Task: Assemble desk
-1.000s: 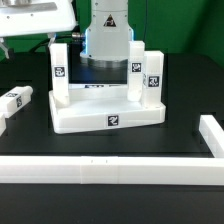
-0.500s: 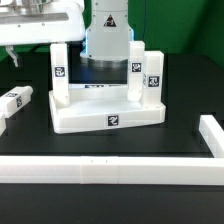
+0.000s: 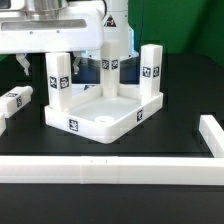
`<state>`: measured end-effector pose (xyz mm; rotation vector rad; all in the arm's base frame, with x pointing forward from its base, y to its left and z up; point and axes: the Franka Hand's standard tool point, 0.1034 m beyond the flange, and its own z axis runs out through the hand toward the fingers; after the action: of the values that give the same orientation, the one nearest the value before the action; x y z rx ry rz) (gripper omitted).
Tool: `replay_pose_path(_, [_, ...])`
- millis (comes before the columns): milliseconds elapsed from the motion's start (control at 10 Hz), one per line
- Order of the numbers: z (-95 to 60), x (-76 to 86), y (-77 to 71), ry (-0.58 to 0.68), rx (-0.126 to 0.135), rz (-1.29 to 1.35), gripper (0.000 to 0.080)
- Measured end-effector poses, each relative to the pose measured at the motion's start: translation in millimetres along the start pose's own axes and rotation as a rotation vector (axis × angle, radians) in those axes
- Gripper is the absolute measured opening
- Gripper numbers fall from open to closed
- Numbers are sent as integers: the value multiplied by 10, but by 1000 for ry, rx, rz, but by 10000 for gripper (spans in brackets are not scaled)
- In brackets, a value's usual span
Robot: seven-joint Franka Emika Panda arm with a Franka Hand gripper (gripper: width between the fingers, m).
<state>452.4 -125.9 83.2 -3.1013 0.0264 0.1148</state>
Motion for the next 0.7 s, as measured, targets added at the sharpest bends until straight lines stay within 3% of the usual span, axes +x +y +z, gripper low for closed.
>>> replay_pose_path(100, [-31,27,-15,6,1,1,649])
replay_pose_path(200, [-83,-23,61,5,10,-3,649])
replay_pose_path(400, [-208,-228,393,-9,41,20,649])
replay_pose_path(600, [-240,-363,688,-12,42,71,649])
replay_pose_path(700, [-231,-340,626,-15,43,58,649])
